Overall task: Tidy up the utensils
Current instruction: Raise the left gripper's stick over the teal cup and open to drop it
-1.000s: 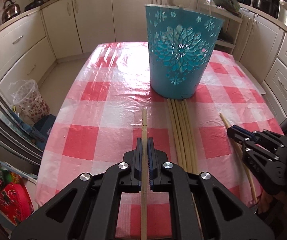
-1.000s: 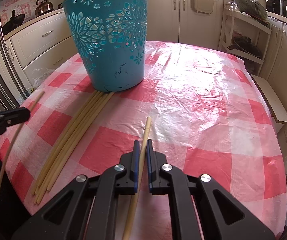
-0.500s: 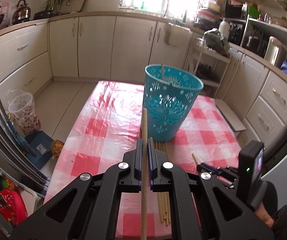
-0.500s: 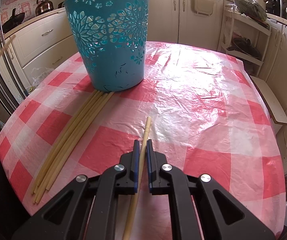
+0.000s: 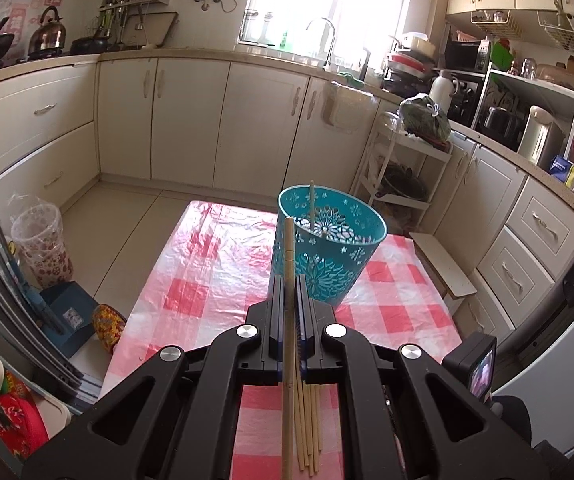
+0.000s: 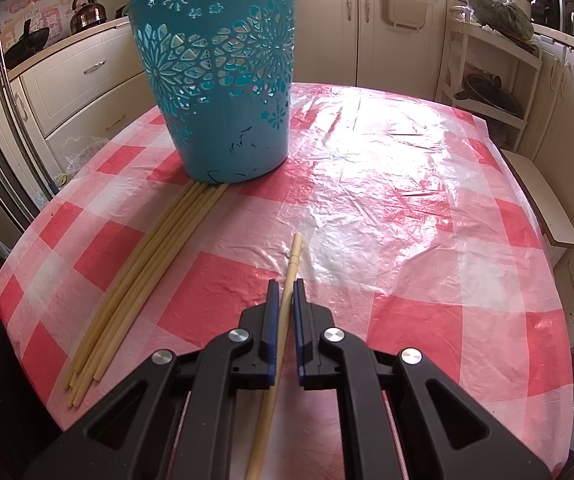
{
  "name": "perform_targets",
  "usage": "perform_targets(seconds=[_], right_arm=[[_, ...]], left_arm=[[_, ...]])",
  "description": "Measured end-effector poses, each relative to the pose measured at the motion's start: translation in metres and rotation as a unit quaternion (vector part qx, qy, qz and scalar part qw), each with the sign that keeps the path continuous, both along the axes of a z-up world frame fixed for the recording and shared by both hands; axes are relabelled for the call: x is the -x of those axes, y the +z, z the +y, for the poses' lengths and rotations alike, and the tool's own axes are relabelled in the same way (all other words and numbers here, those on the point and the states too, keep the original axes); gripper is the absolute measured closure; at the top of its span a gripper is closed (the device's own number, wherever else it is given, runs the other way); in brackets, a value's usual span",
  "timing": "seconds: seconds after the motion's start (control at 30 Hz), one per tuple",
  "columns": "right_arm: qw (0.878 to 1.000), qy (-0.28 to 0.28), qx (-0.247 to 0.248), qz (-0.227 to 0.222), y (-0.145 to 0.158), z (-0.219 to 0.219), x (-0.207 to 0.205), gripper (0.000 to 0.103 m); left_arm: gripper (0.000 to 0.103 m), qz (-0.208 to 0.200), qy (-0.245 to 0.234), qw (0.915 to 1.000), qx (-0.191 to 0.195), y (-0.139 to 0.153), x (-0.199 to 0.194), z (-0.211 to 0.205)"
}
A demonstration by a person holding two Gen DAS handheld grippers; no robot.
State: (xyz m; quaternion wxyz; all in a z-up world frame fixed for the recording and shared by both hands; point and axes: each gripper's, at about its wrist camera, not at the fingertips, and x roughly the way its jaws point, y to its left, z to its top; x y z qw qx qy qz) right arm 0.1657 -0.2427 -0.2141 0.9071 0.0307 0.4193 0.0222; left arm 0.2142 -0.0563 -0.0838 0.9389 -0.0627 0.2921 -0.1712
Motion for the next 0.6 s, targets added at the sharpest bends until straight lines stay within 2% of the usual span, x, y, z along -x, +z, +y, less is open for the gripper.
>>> perform_targets(seconds=[0.3, 0.6], right_arm=[[1.0, 0.0, -0.002, 0.0, 0.0, 0.0, 0.0, 0.095], [1.0, 0.0, -0.015, 0.0, -0.001, -0.004, 0.0, 0.094]], left_arm=[[0.098, -0.029, 0.005, 0.9992, 0.026, 0.024, -0.016, -0.002], [0.098, -0.097, 0.026, 0.9928, 0.065, 0.077, -0.059, -0.014]])
